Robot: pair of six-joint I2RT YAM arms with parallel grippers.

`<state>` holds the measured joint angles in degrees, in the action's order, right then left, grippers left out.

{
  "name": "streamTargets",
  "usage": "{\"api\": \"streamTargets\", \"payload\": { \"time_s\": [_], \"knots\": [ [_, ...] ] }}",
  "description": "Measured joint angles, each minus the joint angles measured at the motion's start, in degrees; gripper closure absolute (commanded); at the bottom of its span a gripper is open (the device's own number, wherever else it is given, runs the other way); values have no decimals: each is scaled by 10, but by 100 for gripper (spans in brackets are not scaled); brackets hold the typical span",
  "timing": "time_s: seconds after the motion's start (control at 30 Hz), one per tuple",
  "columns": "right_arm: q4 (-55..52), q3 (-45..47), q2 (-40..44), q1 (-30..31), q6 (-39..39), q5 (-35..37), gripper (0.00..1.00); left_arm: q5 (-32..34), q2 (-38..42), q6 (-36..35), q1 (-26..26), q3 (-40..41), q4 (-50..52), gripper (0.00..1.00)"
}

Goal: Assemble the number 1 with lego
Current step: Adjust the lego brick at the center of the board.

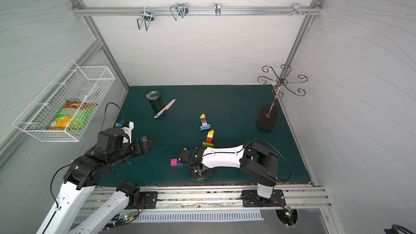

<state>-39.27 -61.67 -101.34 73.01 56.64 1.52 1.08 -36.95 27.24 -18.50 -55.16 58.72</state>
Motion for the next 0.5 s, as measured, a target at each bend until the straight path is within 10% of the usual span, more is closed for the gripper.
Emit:
{"api": "streamTargets", "payload": {
  "time_s": [0.17, 0.33, 0.5],
  "knots": [
    [29, 24, 18, -49, 20, -14, 61, 0, -2, 0, 0, 0, 0, 0],
    [64, 22, 18, -78, 38, -27, 19, 0, -2, 0, 0, 0, 0, 1],
    [112, 48, 41, -78, 64, -29, 13, 0, -2, 0, 0, 0, 0, 1]
  ]
}}
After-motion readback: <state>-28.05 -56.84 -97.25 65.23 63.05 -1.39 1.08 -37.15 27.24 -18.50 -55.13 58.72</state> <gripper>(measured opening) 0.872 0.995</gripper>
